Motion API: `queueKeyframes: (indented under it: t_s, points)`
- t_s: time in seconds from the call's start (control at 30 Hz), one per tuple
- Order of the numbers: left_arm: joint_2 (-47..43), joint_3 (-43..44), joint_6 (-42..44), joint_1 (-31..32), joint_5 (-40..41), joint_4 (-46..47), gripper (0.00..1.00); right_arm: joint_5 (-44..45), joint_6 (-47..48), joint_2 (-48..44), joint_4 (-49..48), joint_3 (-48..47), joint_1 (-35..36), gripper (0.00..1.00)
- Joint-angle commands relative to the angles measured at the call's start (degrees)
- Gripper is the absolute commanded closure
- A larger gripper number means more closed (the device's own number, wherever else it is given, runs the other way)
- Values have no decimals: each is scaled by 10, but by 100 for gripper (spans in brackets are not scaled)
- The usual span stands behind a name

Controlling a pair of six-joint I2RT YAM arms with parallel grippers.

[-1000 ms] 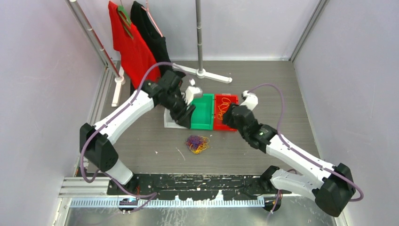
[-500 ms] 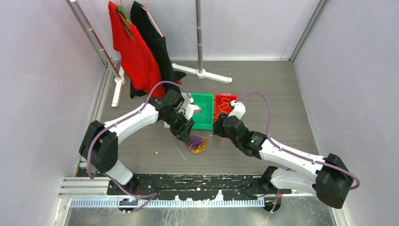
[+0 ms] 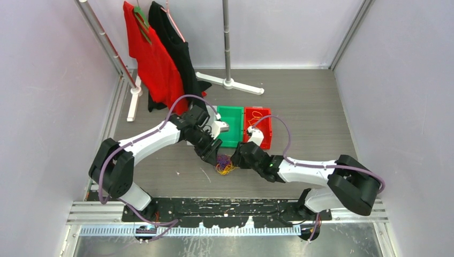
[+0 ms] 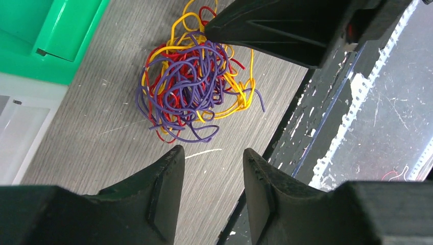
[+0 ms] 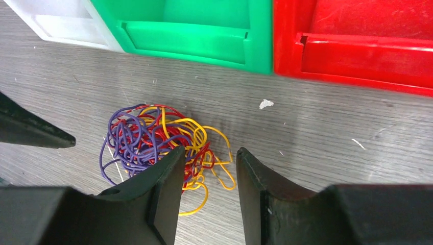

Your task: Untangle the cables

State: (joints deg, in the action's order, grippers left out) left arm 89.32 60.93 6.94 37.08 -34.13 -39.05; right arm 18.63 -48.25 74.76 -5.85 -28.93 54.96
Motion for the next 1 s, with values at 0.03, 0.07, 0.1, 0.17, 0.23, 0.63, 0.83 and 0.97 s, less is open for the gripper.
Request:
queueKeyframes:
  t_s: [0.03, 0.07, 0.1, 0.17, 0.23, 0.63, 0.83, 0.97]
  points:
    - [-42, 34, 41, 2, -13, -25, 55, -31, -10, 18, -62, -5, 1, 54]
    - [-45, 35, 43, 2, -13, -27, 55, -35, -10, 16, -61, -3, 0, 54]
    - [-49, 36, 45, 1, -13, -27, 55, -39, -11, 11, -61, 3, 0, 54]
    - [-52, 36, 42, 2, -14, -19, 56, -43, -17, -3, -62, 13, 1, 54]
    - [-48, 36, 37, 2, -21, -8, 57, -44, -19, -24, -58, 25, 0, 55]
    - [43, 43, 17, 35, -11, 49, 61, -65, -23, -75, -50, 65, -21, 57]
    - [54, 27, 19, 39, 7, 66, 59, -82, -14, -4, -71, 41, -26, 59]
    - [54, 16, 31, 40, 16, 65, 60, -91, -17, 37, -102, 23, -26, 61]
